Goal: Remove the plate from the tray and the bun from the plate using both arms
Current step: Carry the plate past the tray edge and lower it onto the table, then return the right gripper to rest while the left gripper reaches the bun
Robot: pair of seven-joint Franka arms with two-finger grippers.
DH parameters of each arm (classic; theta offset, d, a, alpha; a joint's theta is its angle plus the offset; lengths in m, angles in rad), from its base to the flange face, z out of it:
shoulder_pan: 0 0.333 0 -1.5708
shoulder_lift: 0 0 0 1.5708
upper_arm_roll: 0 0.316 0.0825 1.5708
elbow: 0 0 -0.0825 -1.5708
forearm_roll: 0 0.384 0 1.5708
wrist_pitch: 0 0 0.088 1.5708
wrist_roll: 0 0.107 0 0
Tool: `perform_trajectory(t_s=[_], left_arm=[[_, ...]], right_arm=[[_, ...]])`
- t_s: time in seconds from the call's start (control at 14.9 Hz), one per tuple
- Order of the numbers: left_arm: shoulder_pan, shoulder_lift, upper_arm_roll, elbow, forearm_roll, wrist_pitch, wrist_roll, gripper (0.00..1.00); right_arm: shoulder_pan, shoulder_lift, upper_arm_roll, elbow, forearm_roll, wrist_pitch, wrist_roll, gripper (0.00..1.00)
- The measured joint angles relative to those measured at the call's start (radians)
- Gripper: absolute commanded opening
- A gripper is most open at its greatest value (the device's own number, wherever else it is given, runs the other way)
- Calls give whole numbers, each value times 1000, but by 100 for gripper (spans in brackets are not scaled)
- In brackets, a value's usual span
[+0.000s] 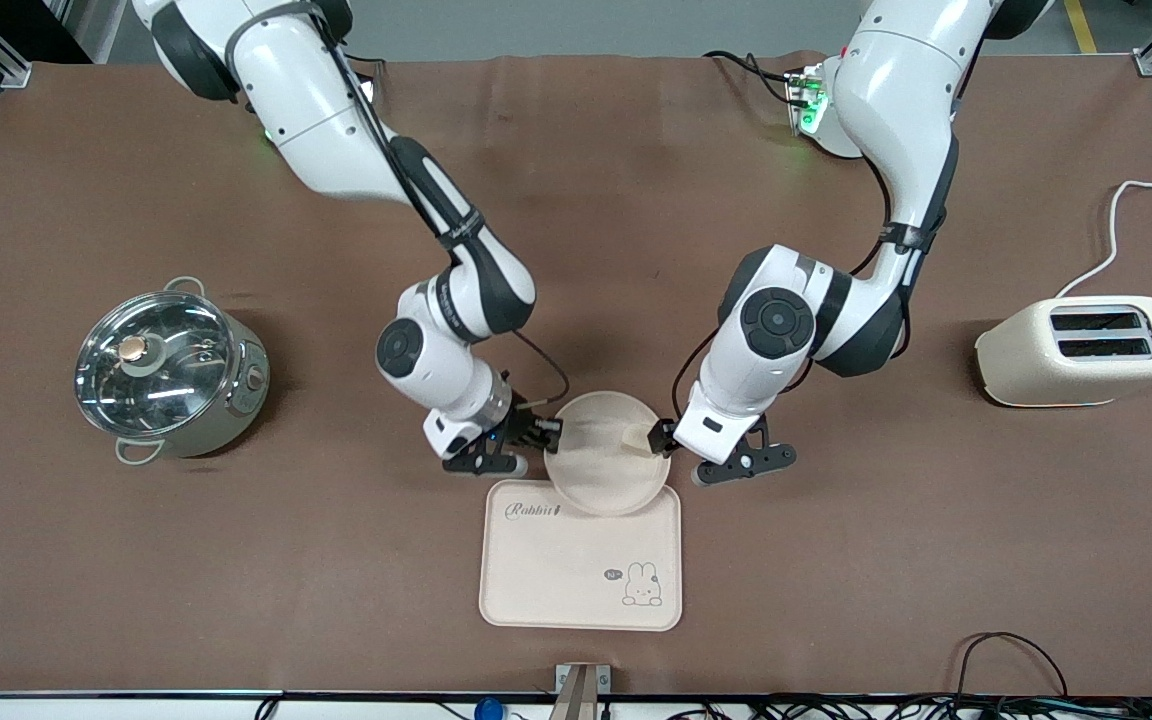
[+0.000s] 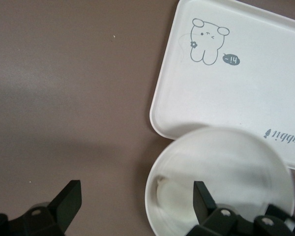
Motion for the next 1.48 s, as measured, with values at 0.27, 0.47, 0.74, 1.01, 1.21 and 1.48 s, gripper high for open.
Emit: perform_trajectory(t_s=[0.27, 0.47, 0.74, 1.01, 1.21, 1.48], left_arm=[[-10, -3, -8, -12, 0, 3, -94, 100], [-50, 20, -29, -32, 0, 69, -190, 100], [-103, 84, -29, -37, 0, 154, -249, 100], [-101, 144, -28, -38, 0, 238, -255, 100], [-113, 155, -30, -38, 0, 247, -298, 99], [-135, 155, -31, -39, 0, 247, -334, 97]], right_arm=[[-9, -28, 10, -109, 60, 38, -50, 100], [-22, -40, 22, -113, 123, 38, -72, 100], [-73, -140, 12, -112, 126, -81, -86, 100], [-130, -298, -115, -113, -44, -311, -114, 100], [-142, -403, -235, -98, -181, -530, -137, 100], [-172, -529, -397, -75, -292, -761, -307, 100]])
